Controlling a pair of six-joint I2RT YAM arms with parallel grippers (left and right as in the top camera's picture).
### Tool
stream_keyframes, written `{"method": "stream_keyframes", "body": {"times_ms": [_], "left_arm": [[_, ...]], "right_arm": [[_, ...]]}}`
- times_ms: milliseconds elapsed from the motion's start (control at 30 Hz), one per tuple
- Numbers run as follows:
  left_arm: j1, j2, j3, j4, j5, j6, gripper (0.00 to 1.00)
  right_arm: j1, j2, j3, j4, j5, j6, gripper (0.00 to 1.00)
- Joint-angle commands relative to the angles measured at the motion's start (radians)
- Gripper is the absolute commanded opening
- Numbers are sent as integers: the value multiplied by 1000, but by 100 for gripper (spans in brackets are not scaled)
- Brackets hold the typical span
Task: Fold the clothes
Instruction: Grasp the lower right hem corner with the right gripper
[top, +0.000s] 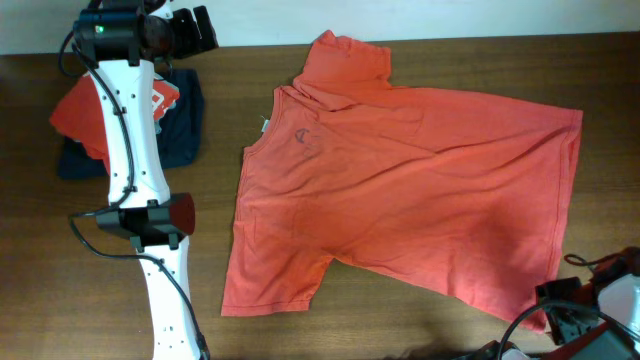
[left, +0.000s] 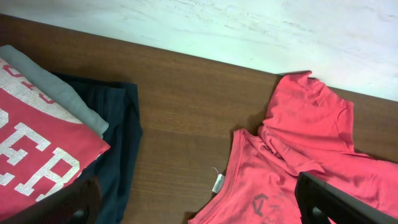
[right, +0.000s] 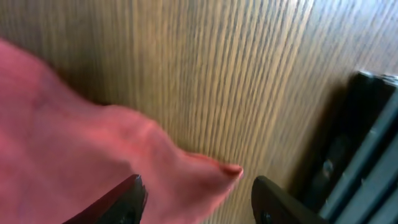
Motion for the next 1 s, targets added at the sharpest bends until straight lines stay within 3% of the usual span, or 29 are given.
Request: {"method": "stream_keyframes", "body": {"times_ms": [0,800,867,967], "left_arm": [[2,-10,-5,-1,7,-6,99],[2,-10,-5,-1,7,-6,99],[2,-10,-5,-1,7,-6,99],[2,-10,-5,-1,7,-6,99]], "right_arm": [[-6,1,-41,34,32,19,60],[-6,32,-92,69,-16,15,58],[-6,52,-92,89,-17,15,52],[-6,76,-92,109,-28,15,33]]}}
